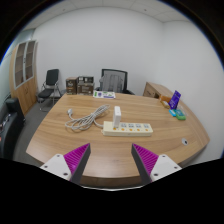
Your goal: Unplug charger
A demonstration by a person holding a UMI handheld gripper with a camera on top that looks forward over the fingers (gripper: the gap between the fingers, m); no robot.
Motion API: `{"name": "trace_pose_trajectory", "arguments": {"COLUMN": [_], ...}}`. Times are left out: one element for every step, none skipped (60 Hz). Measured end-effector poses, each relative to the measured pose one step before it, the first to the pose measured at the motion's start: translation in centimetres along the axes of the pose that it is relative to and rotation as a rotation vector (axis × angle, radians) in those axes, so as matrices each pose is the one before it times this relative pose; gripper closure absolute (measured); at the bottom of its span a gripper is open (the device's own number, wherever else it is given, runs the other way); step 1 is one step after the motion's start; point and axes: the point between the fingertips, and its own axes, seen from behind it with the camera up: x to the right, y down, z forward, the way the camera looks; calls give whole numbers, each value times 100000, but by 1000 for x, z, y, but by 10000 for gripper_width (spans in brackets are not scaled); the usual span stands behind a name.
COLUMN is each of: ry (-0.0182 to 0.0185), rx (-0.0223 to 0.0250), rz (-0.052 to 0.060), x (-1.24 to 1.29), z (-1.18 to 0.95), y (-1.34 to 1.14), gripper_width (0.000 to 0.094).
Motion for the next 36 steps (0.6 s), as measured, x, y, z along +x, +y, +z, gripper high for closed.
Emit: {"name": "trace_pose_trajectory", "arguments": {"ry": [39, 152, 153, -72, -421, -545, -663, -598, -732, -824, -808, -675, -562, -417, -295, -304, -366, -499, -243, -1, 41, -437, -307, -190, -74, -54, -16, 36, 89, -119, -262, -91, -62, 79, 481, 1659], "rx": [1573, 1387, 1046, 1543, 515, 1269, 488, 1349, 968, 756, 383, 138, 138, 294, 468, 468, 229, -29, -76, 58, 185, -106, 27, -161, -273, -296, -105, 170, 284, 124, -34, 147, -144, -52, -7, 236], "rz": [-375, -156, -71, -188, -258, -273, -77, 16, 11, -152, -234, -195, -142, -78, -43, -72, -37, 18, 47, 197, 450, 770, 800, 875, 787, 656, 482, 232, 83, -78, -189, -300, -440, -429, -329, -262], "x": [146, 168, 106, 95, -53, 5, -79, 33, -39, -46, -12, -4, 60, 73, 85, 107, 50, -11, 97, 146, 143, 50, 84, 41, 63, 74, 89, 63, 47, -11, -52, -84, -44, 27, 135, 423], "z": [1229, 1090, 1018, 1276, 1015, 1256, 1004, 1193, 1048, 1050, 1026, 971, 946, 925, 877, 846, 811, 807, 779, 736, 711, 717, 626, 653, 616, 526, 517, 502, 478, 441, 402, 490, 360, 303, 273, 223], "y": [125, -225, -460, 123, -355, 151, -341, 113, -139, -80, -10, -3, -64, -104, -159, -138, -108, -44, -56, -124, -160, -248, -132, -105, -45, -73, -136, -207, -188, -133, -81, 118, -41, -49, -59, -111], "gripper_width": [76, 79, 79, 78, 78, 78, 79, 77, 78, 80, 82, 84, 82, 82, 84, 88, 98, 108, 119, 138, 153, 160, 164, 168, 167, 167, 172, 180, 196, 218, 246, 280, 322, 373, 429, 470]}}
